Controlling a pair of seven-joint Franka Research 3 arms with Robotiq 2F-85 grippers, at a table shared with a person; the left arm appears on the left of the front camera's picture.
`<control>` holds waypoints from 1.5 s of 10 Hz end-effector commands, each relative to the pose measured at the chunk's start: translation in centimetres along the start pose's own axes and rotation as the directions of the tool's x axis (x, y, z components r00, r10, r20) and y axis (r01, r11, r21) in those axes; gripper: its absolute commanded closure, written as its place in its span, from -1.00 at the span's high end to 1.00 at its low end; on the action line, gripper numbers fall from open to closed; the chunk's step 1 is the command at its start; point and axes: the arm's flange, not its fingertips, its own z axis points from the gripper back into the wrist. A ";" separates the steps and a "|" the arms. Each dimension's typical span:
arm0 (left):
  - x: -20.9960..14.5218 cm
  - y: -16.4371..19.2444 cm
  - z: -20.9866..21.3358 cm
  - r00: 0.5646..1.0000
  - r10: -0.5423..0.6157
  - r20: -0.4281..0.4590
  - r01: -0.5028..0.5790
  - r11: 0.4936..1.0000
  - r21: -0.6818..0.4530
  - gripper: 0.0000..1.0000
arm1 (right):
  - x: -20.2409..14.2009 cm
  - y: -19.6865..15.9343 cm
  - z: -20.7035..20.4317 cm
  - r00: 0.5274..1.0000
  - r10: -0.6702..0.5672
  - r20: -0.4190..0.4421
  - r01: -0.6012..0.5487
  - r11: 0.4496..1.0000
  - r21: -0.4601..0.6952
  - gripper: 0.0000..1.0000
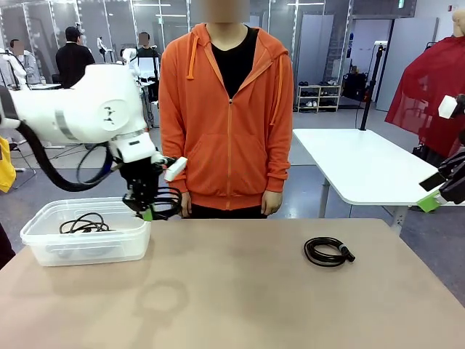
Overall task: Organize and store the cables.
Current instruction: Place the USB Extension Cable into the Organizing box.
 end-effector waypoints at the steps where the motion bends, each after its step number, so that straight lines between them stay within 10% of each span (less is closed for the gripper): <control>1: -2.6 -1.4 0.2 0.997 -0.071 0.011 0.070 0.994 0.089 -0.70 | 0.2 0.1 0.1 1.000 -0.004 0.005 0.004 1.000 -0.003 1.00; 15: -12.8 3.2 -6.2 0.973 0.192 -0.128 -0.193 0.981 0.007 -0.70 | 0.2 0.1 0.1 1.000 -0.004 0.005 0.004 1.000 -0.003 1.00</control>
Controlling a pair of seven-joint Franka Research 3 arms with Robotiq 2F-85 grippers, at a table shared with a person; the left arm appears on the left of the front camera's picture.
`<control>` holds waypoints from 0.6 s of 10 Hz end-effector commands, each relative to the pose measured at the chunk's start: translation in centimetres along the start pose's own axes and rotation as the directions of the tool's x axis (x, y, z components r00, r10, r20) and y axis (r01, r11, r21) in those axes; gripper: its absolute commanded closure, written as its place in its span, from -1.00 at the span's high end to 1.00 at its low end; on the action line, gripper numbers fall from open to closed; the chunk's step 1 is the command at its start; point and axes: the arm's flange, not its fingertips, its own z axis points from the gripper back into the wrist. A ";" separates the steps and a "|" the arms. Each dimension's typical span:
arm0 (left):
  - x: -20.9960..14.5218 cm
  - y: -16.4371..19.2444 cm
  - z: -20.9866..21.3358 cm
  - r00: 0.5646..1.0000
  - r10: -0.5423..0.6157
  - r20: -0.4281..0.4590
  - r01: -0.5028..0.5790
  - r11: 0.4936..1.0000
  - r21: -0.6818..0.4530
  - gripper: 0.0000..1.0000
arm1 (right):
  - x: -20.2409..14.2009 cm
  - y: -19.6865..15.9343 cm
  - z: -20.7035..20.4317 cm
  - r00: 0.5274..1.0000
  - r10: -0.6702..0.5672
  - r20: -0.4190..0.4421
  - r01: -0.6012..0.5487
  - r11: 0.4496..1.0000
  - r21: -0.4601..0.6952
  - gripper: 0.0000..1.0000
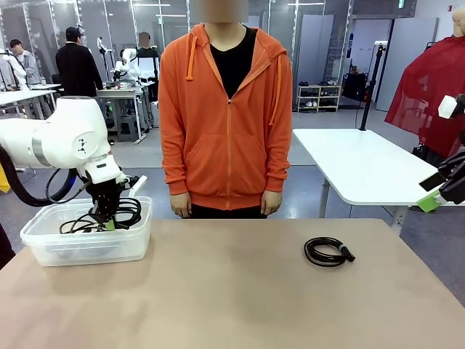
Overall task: Organize and store the cables.
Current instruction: Place the USB Extension Cable into the Organizing box.
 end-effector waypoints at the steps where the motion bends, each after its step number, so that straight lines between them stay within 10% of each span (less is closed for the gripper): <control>1: -0.1 1.3 0.1 0.999 0.041 -0.032 -0.041 0.999 -0.007 -0.70 | 0.2 0.1 0.1 1.000 -0.004 0.005 0.004 1.000 -0.003 1.00; 6: -0.4 1.4 0.2 0.997 0.077 -0.030 -0.077 0.997 0.000 -0.24 | 0.2 0.1 0.1 1.000 -0.004 0.005 0.004 1.000 -0.003 1.00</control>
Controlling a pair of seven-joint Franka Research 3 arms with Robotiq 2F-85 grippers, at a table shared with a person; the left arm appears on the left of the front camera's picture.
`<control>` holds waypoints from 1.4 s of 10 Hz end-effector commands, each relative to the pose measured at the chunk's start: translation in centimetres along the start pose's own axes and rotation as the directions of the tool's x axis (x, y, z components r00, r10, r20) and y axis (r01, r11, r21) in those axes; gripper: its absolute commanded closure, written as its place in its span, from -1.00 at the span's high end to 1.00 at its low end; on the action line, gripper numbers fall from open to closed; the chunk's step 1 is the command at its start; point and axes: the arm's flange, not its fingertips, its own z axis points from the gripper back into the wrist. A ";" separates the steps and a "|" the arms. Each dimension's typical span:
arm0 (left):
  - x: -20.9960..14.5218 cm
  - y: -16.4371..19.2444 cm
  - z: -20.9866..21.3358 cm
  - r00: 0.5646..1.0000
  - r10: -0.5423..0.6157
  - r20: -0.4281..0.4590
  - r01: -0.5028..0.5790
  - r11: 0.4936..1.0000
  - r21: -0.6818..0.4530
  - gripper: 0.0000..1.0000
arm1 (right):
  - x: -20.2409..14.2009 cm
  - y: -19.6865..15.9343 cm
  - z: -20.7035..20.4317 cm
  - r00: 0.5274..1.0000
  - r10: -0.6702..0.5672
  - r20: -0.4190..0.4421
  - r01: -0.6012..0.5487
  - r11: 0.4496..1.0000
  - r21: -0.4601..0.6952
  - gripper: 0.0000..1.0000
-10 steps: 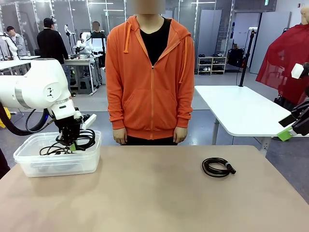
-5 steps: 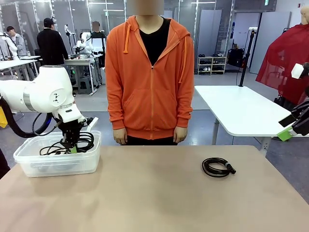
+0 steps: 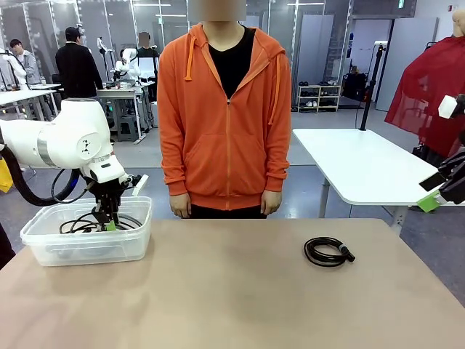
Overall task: Organize and store the cables.
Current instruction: Place the USB Extension Cable into the Organizing box.
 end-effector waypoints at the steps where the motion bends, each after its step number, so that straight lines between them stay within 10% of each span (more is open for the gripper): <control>1: -0.4 0.4 0.7 0.999 0.036 -0.023 -0.036 0.999 0.004 -0.15 | 0.2 0.1 0.1 1.000 -0.004 0.005 0.004 1.000 -0.003 1.00; 5: -0.9 0.5 1.5 0.997 0.082 -0.005 -0.082 0.996 0.025 0.30 | 0.2 0.1 0.1 1.000 -0.004 0.005 0.004 1.000 -0.003 1.00; 8: -1.0 0.5 1.9 0.993 0.119 0.003 -0.119 0.992 0.029 1.00 | 0.2 0.1 0.1 1.000 -0.004 0.005 0.004 1.000 -0.003 1.00; 14: -1.0 0.5 1.9 0.991 0.131 0.006 -0.131 0.991 0.036 1.00 | 0.2 0.1 0.1 1.000 -0.004 0.005 0.004 1.000 -0.003 1.00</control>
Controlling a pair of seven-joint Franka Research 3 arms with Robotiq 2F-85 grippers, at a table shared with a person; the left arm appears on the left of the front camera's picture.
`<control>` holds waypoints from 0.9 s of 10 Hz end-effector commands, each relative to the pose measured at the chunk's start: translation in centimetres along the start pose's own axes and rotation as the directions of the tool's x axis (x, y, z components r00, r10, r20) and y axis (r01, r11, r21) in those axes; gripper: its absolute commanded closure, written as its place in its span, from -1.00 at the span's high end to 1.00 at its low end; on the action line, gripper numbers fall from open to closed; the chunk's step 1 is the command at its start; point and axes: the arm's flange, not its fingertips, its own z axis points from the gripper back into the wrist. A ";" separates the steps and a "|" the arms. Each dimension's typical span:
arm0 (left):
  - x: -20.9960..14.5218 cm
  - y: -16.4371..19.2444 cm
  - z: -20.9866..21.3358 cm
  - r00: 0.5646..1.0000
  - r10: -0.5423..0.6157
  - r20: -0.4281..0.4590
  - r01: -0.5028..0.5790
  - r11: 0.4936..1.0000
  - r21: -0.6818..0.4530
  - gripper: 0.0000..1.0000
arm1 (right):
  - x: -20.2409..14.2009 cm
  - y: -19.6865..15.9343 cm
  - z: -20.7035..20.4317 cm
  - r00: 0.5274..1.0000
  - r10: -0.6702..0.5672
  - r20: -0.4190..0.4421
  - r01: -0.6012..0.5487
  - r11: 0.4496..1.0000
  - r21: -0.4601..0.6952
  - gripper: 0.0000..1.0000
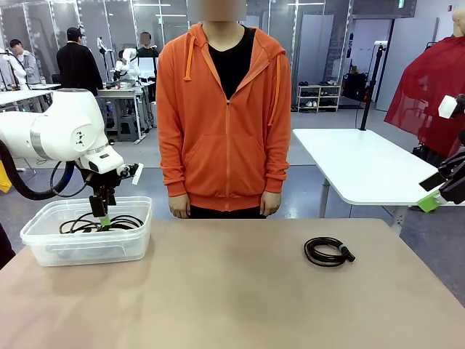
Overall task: Organize and store the cables.
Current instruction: Place the USB Extension Cable into the Organizing box.
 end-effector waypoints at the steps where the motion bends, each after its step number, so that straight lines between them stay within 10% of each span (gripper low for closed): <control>1: -0.1 0.0 -0.1 1.000 -0.026 -0.001 0.026 1.000 -0.002 1.00 | 0.1 0.1 0.1 1.000 -0.004 0.005 0.004 1.000 -0.003 1.00; 9: -0.1 0.0 -0.1 1.000 -0.026 -0.001 0.026 1.000 -0.002 1.00 | 0.1 0.1 0.1 1.000 -0.004 0.005 0.004 1.000 -0.003 1.00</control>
